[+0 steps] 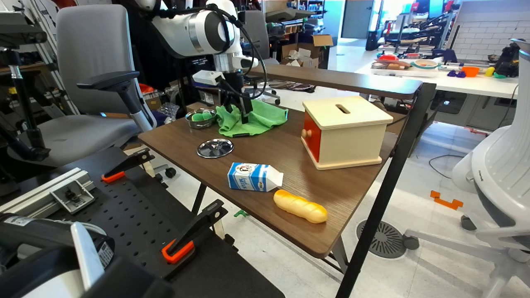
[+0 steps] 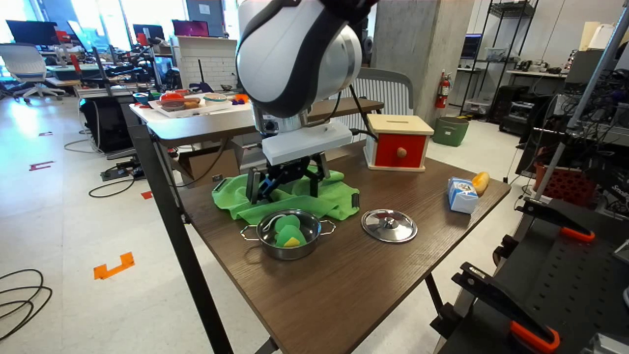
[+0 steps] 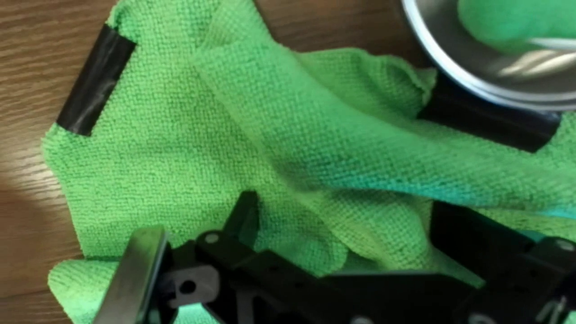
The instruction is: Fold the green towel
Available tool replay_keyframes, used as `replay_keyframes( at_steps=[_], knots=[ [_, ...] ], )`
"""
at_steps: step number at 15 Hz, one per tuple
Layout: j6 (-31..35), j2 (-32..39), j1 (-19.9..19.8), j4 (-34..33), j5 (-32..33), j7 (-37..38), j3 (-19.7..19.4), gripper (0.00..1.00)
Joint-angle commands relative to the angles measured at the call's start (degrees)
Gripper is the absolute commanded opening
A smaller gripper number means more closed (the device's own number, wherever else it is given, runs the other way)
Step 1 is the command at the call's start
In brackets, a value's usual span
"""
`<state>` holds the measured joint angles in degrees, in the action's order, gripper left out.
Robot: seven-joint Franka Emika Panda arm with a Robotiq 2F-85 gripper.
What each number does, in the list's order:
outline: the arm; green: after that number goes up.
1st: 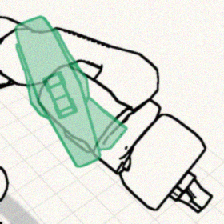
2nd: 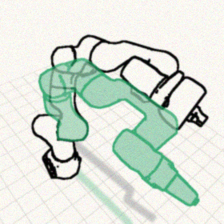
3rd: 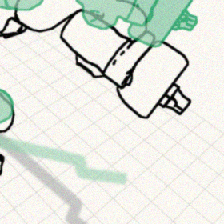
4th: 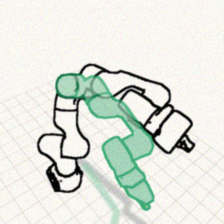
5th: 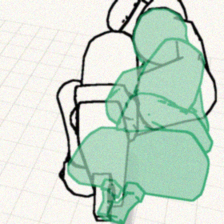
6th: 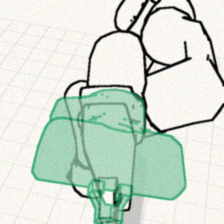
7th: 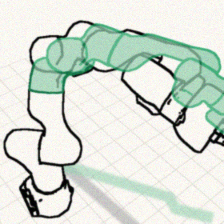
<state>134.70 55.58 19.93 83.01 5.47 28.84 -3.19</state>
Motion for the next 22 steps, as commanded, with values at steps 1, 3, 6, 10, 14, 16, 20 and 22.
replay_keyframes(
  at_steps=[1, 3, 6, 10, 14, 16, 20, 22],
  knots=[
    [0.3, -0.57, 0.72, 2.47, 1.25, 0.15, -1.68, 1.0],
    [0.2, -1.27, 0.34, 3.6, 1.17, -0.15, -1.79, 1.0],
    [0.82, -2.79, 0.26, 6.29, 2.15, -0.3, -2.78, 1.0],
    [0.9, -6.1, 0.13, 11.18, 3.41, 0.04, -4.21, 1.0],
    [1.07, -9.75, 0.59, 17.52, 5.58, 0.16, -5.73, 1.0],
    [0.89, -11.53, 0.68, 20.01, 6.96, 0.33, -6.08, 1.0],
    [-0.25, -15.96, 0.24, 22.45, 7.76, 1.07, -6.16, 1.0],
    [-1.73, -18.44, -0.64, 22.24, 7.14, 1.11, -5.98, 1.0]
  ],
)
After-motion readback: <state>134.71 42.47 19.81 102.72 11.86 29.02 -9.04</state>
